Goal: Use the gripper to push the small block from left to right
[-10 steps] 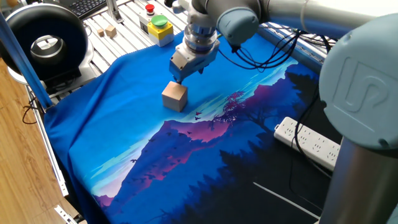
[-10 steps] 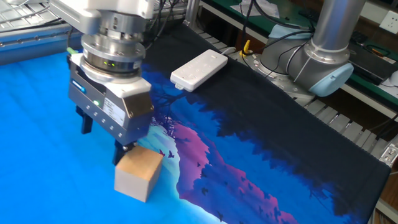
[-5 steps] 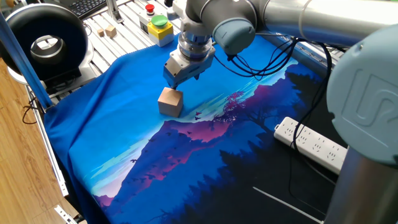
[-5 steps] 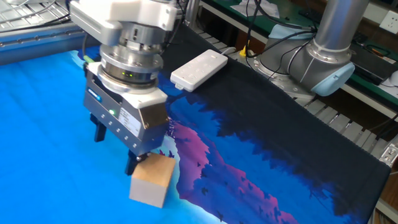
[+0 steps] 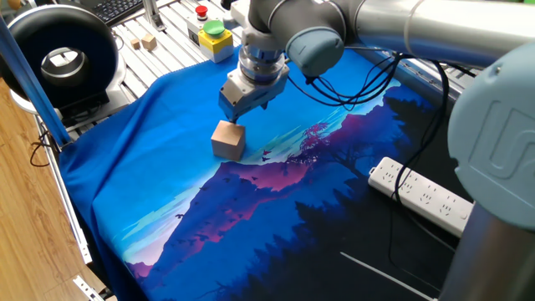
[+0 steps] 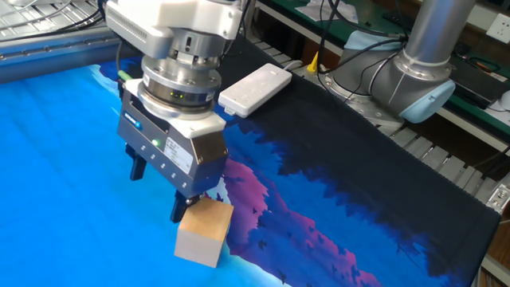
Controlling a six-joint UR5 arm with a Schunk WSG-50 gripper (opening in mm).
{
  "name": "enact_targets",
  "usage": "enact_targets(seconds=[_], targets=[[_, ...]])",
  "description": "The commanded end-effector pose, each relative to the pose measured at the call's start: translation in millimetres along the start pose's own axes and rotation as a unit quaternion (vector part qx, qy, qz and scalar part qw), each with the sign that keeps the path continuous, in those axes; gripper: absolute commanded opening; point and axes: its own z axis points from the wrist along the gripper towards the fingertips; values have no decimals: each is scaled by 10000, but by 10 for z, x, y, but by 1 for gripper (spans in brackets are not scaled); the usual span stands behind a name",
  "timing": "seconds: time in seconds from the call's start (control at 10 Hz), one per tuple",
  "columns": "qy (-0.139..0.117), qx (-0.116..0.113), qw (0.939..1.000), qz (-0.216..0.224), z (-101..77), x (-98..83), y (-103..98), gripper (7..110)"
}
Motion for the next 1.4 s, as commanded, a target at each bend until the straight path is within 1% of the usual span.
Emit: enact_targets(seconds=[0.0,0.2,0.4,0.6,0.9,1.2,1.3], targets=[[-48,-23,10000,-65,-12,61,-59,7],[-79,-15,9999,-104,-11,110,-87,7],[-87,-15,10000,-43,-4,156,-58,7],[-72,-38,10000,30,15,177,34,7],[-98,58,9998,180,48,201,181,7],[-70,88,9995,305,42,188,298,7],[-70,88,9995,290,41,180,308,7]])
